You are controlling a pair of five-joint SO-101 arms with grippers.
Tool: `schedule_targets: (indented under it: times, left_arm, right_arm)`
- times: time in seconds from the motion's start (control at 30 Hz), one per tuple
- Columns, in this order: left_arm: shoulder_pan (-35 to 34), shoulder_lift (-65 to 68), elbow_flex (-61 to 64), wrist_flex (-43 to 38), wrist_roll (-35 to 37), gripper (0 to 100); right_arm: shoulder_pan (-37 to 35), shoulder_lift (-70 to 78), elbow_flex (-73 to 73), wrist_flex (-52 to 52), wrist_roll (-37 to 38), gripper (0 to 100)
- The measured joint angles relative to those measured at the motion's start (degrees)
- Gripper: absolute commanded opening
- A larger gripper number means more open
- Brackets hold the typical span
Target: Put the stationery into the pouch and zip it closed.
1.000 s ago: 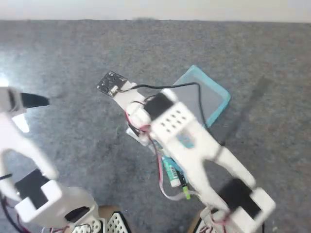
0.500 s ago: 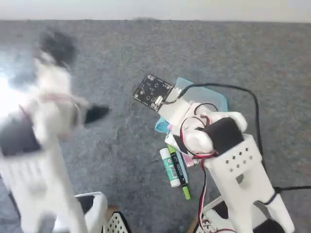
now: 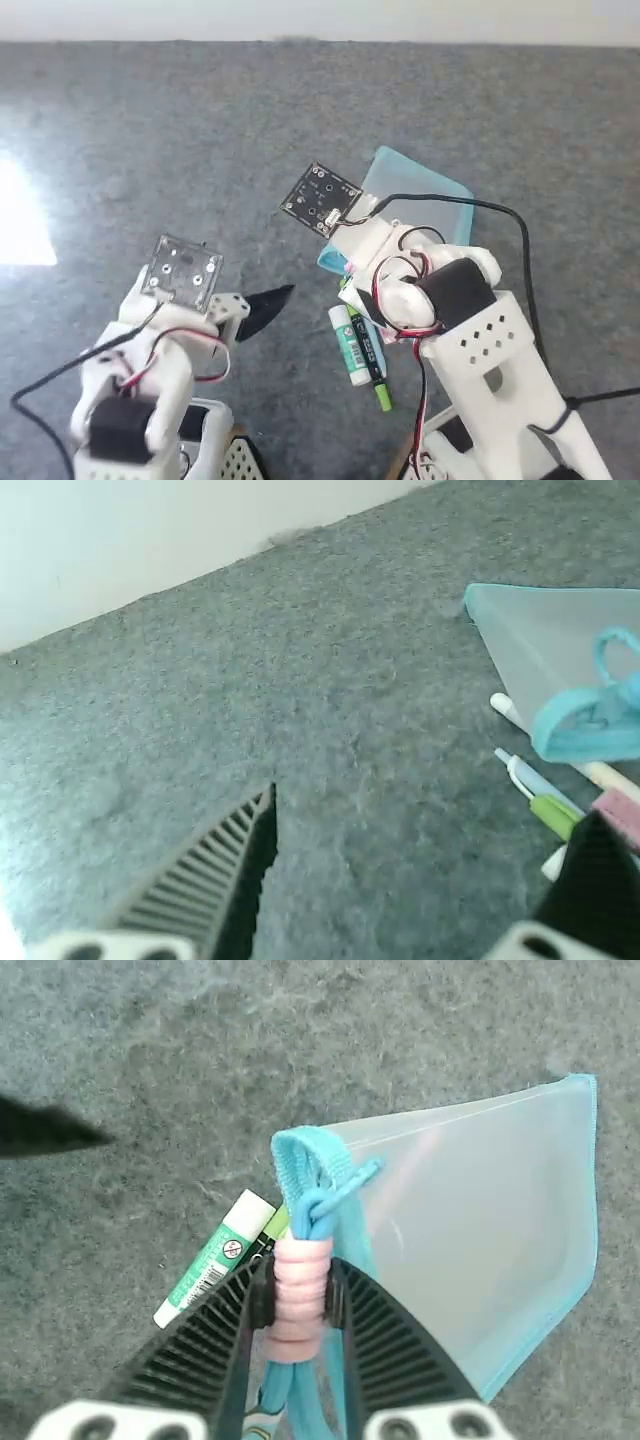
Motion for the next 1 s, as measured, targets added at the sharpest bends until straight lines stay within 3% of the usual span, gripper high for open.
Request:
schedule_targets:
  times: [0.2,0.43,1.0]
  left_arm:
    - [0.18,3.34,5.98,-7.74,1.49,41]
    - [6.42,4.48,9.32,-10.20,2.46,41]
    - [7.47,4.84,12.40,-14.07,3.52,41]
  right_arm:
    - [-3.96,0.00,0.09,0.62,-0.18,0.7]
    - [-7.38,0.00,0.09,0.62,-0.70,0.7]
    - [-7.56,0.00,-4.75,8.62,-0.62,0.7]
